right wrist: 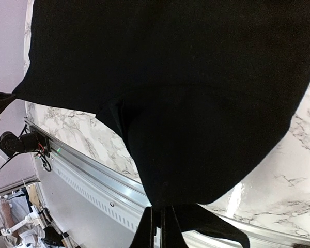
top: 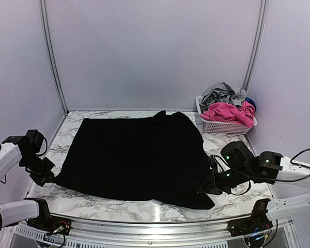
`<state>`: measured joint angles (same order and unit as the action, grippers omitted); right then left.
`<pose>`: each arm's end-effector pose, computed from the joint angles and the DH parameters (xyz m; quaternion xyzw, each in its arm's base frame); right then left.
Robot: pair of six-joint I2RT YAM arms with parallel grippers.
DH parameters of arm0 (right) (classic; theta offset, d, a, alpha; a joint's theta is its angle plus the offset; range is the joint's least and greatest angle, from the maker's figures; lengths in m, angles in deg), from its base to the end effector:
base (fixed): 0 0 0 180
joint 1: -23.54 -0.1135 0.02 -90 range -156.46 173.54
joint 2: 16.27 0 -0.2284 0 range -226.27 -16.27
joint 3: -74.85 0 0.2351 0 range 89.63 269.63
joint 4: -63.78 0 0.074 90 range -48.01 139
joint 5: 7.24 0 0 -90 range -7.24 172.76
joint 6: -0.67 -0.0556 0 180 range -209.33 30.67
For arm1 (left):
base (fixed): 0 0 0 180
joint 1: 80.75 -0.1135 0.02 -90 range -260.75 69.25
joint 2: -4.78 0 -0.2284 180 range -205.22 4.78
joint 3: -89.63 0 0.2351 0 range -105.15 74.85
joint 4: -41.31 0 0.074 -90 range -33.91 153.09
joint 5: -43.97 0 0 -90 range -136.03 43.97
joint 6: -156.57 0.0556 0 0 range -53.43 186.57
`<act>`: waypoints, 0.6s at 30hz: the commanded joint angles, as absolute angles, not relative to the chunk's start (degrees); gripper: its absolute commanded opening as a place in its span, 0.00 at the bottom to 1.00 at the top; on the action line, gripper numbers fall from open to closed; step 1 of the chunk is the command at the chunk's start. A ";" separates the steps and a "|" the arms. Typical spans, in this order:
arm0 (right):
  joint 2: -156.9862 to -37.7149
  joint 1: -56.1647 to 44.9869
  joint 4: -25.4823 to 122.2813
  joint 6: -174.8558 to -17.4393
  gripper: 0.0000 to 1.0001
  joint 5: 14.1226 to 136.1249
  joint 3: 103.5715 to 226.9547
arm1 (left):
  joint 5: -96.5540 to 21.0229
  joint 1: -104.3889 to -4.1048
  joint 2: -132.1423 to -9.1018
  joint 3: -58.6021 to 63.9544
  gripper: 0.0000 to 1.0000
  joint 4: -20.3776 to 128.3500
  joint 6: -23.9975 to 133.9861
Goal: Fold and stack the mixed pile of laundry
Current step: Pick up the flattened T-shirt from the center of the board, then fold the flattened T-shirt at the center of the board.
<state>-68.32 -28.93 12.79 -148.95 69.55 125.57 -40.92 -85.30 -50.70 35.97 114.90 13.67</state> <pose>0.1074 0.1607 0.1867 0.0216 0.9406 0.3269 0.0889 0.1580 0.0076 0.1690 -0.4713 0.8717 -0.0923 0.0976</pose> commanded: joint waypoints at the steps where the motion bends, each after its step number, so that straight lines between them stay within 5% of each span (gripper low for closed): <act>1: -69.57 -26.52 12.72 -147.48 0.00 72.26 131.04 | -42.82 -85.55 -54.87 27.60 0.00 117.82 16.99; 18: -93.96 -2.88 14.33 -125.59 0.00 65.65 151.07 | -42.08 -85.54 -80.93 6.69 0.00 104.15 21.25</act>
